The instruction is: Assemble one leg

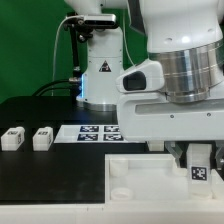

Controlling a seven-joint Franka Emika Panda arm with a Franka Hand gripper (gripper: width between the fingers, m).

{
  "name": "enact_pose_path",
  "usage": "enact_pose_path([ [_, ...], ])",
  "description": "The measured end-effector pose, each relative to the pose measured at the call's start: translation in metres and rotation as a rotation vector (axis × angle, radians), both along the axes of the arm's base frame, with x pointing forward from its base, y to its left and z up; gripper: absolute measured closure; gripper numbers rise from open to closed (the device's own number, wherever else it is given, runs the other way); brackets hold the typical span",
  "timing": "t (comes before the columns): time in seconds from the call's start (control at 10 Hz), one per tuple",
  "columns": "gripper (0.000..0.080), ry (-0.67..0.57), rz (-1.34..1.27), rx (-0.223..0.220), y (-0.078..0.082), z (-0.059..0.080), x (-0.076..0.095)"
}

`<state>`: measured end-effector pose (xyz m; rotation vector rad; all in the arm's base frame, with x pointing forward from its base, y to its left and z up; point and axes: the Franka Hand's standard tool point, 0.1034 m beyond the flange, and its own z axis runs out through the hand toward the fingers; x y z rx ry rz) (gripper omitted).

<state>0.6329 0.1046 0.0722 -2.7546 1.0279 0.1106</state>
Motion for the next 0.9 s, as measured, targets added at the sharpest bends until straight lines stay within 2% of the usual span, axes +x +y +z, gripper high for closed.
enact_pose_path([
  [0.4, 0.0501, 0.131, -0.628, 0.058, -0.0010, -0.0008, -0.0037],
  [0.5, 0.0501, 0.149, -0.691, 0.068, 0.0000, -0.0012, -0.0046],
  [0.8, 0.0501, 0.136, -0.620, 0.067, 0.0019, -0.0019, -0.0057],
  [0.9, 0.0247, 0.117, -0.547, 0.067, 0.0021, -0.0019, -0.0058],
])
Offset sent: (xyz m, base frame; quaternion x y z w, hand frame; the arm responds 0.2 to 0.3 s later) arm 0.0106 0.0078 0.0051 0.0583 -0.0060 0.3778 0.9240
